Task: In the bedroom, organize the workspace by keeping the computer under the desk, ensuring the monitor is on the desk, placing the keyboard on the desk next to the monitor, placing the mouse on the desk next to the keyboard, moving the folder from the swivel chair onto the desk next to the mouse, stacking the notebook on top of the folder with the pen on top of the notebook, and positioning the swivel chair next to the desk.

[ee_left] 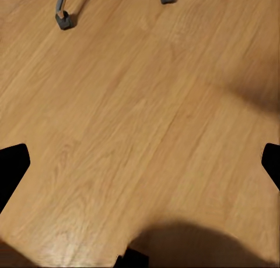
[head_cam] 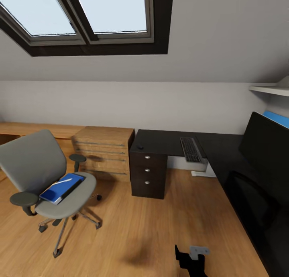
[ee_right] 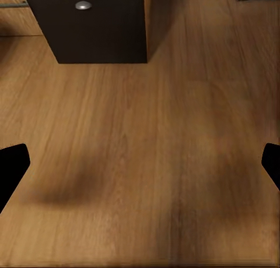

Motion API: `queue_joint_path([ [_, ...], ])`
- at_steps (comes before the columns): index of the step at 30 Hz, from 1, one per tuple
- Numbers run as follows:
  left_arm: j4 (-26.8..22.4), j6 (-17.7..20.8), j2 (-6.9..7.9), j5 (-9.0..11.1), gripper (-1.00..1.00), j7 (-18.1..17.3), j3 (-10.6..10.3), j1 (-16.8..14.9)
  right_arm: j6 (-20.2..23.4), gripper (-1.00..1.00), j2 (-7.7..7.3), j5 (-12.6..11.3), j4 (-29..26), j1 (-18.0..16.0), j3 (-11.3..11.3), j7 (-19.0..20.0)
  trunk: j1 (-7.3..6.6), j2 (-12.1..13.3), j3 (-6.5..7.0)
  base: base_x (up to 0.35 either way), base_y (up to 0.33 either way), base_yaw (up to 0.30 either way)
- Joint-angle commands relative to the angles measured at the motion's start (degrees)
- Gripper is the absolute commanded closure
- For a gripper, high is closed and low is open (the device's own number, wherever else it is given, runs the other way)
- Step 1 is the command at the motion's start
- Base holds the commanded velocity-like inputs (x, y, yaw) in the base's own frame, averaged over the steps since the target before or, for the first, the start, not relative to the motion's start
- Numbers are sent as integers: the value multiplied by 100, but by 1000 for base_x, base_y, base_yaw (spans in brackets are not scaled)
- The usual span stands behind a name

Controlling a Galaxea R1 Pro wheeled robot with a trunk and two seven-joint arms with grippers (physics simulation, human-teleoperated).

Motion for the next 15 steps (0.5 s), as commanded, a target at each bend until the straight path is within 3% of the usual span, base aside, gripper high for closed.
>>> queue_joint_path([
  [1,2,-15,-5,-9,-100,-4,32,-3,-23,-100,2,-49,11,-6,29,-1,-2,-4,-1,-250,-167,56],
  [15,12,-9,-8,-9,-100,-4,23,-3,-22,-100,2,-49,11,-6,29,-1,-2,-4,38,-255,-171,27],
])
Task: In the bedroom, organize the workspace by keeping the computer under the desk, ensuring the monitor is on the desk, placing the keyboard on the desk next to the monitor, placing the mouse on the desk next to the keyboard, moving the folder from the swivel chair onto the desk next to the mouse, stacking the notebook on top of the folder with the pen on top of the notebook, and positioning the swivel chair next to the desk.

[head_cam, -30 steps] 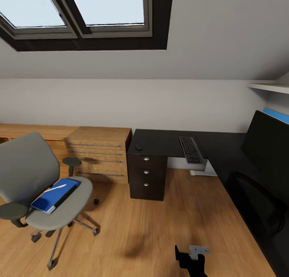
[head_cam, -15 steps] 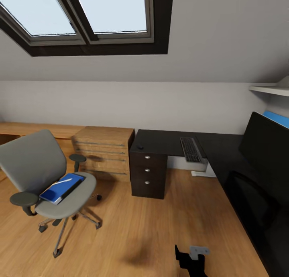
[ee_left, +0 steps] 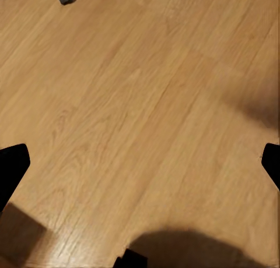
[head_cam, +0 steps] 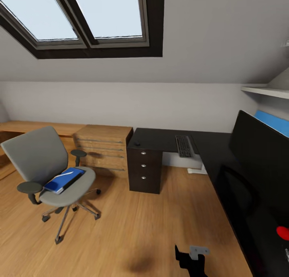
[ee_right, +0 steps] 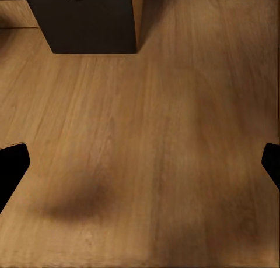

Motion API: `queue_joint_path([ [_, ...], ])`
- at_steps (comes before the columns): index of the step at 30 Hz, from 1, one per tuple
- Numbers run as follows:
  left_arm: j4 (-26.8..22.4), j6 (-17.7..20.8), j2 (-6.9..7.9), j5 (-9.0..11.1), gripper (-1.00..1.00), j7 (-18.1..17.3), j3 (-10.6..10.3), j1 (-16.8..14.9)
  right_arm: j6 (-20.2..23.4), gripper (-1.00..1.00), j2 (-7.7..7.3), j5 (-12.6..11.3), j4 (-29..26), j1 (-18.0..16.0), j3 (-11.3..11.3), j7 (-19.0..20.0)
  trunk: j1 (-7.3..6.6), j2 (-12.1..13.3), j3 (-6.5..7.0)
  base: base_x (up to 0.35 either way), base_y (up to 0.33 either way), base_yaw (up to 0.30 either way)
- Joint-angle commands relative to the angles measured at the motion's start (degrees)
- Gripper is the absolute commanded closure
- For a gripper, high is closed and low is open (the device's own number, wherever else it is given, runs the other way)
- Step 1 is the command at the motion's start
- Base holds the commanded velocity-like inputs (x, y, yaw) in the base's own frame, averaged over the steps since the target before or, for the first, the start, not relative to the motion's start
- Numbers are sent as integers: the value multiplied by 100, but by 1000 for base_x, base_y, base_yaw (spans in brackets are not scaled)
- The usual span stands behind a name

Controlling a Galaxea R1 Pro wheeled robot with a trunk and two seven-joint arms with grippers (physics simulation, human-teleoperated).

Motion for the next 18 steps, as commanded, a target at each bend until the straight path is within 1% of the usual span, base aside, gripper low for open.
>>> queue_joint_path([
  [1,1,-16,-5,-10,-100,-4,33,-3,-23,-100,2,-49,11,-6,29,-1,-3,-4,-6,-258,-171,3],
  [11,1,-16,-4,-10,-100,-4,33,-3,-22,-100,2,-49,11,-6,29,-1,-3,-4,-13,-264,-163,1],
  [18,1,-16,-3,-10,-100,-4,33,-3,-22,-100,2,-45,11,-6,29,-1,-3,-4,-25,-292,-101,0],
])
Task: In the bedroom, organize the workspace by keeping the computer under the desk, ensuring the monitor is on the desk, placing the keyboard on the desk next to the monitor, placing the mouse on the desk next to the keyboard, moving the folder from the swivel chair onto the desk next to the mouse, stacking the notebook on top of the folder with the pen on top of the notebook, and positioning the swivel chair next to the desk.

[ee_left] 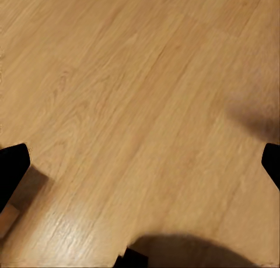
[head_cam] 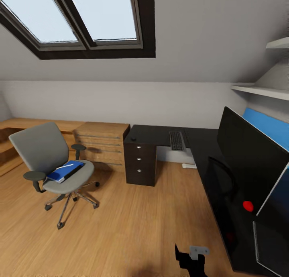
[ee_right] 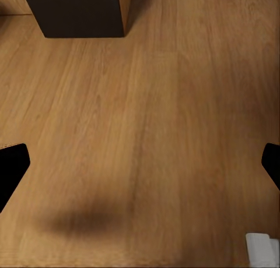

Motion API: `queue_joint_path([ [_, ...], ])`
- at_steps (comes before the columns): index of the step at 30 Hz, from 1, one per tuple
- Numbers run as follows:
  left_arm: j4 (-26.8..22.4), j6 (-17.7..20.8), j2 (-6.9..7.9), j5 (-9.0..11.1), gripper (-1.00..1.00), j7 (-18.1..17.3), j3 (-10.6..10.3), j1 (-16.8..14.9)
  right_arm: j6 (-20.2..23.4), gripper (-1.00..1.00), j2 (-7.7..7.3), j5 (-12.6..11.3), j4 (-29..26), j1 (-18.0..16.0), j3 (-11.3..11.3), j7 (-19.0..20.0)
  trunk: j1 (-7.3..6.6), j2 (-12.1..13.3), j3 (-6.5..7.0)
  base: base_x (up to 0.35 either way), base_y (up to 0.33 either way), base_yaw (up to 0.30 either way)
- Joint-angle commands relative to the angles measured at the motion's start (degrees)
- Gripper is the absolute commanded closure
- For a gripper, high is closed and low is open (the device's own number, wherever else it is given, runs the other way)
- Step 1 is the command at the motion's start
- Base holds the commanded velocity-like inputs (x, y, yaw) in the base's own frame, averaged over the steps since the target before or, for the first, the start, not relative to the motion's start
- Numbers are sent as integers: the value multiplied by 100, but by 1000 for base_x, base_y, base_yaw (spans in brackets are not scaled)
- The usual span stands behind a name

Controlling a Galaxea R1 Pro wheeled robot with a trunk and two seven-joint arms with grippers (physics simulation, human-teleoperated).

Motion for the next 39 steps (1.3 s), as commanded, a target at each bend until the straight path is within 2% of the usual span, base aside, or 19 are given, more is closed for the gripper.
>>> queue_joint_path([
  [1,1,-16,-5,-8,-100,-4,31,-3,-24,-100,2,-48,11,-6,30,-1,-3,-5,-7,-303,-46,0],
  [22,1,-16,3,-8,-100,-4,31,-3,-15,-100,-5,-36,11,3,30,-1,-3,-5,-10,-278,-19,0],
  [39,1,-16,-4,-8,-100,-4,31,-3,-20,-100,-39,-28,8,27,24,6,-3,-5,-10,-215,-227,0],
])
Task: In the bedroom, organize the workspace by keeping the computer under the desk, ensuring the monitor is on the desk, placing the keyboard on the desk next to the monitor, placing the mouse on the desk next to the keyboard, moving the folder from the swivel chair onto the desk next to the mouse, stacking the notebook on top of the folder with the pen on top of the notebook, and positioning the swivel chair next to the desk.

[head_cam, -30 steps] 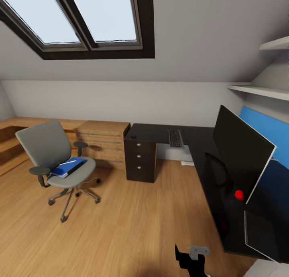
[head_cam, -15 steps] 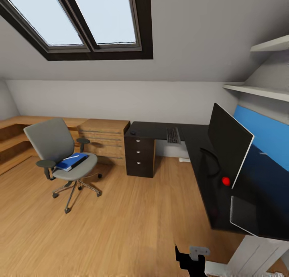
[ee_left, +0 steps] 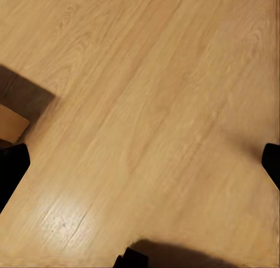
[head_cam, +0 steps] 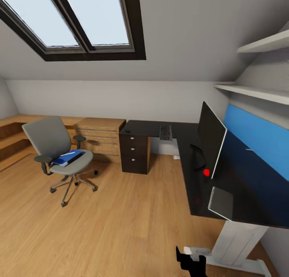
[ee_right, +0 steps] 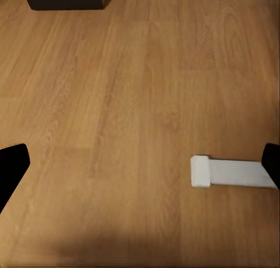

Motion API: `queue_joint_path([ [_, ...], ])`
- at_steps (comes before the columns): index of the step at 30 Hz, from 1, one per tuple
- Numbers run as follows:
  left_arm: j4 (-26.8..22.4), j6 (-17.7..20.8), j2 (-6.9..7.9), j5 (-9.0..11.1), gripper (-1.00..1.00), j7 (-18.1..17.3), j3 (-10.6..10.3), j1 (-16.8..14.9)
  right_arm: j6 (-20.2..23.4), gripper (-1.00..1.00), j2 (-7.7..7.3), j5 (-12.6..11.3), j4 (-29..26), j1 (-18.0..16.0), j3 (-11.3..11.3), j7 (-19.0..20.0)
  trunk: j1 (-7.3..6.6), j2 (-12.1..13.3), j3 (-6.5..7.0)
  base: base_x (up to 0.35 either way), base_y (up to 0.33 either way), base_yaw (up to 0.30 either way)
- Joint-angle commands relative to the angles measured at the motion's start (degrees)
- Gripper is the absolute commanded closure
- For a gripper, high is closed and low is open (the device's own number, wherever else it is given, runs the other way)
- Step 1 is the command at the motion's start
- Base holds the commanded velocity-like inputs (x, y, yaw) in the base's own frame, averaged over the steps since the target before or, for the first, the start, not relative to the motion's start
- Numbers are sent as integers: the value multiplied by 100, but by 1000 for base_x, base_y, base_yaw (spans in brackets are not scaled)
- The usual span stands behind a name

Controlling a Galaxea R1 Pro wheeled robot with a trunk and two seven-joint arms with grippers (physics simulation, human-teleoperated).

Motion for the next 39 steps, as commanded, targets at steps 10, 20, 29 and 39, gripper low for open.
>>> queue_joint_path([
  [10,73,-9,-7,-13,-100,-4,28,-3,-24,-100,-16,-34,6,64,34,3,-2,-4,-7,-138,-294,0],
  [20,176,-15,-10,-13,-100,-4,26,-3,-28,-100,-25,-31,5,91,35,3,-2,-4,-7,-50,-233,0],
  [29,184,-23,-8,-8,-100,-91,31,-3,-35,-100,-34,-43,5,93,35,-3,-2,-4,-7,-2,-14,0],
  [39,185,-25,-7,-4,-100,-242,58,-3,-127,-100,10,-94,5,93,35,-5,-2,-4,-7,0,-1,-45],
])
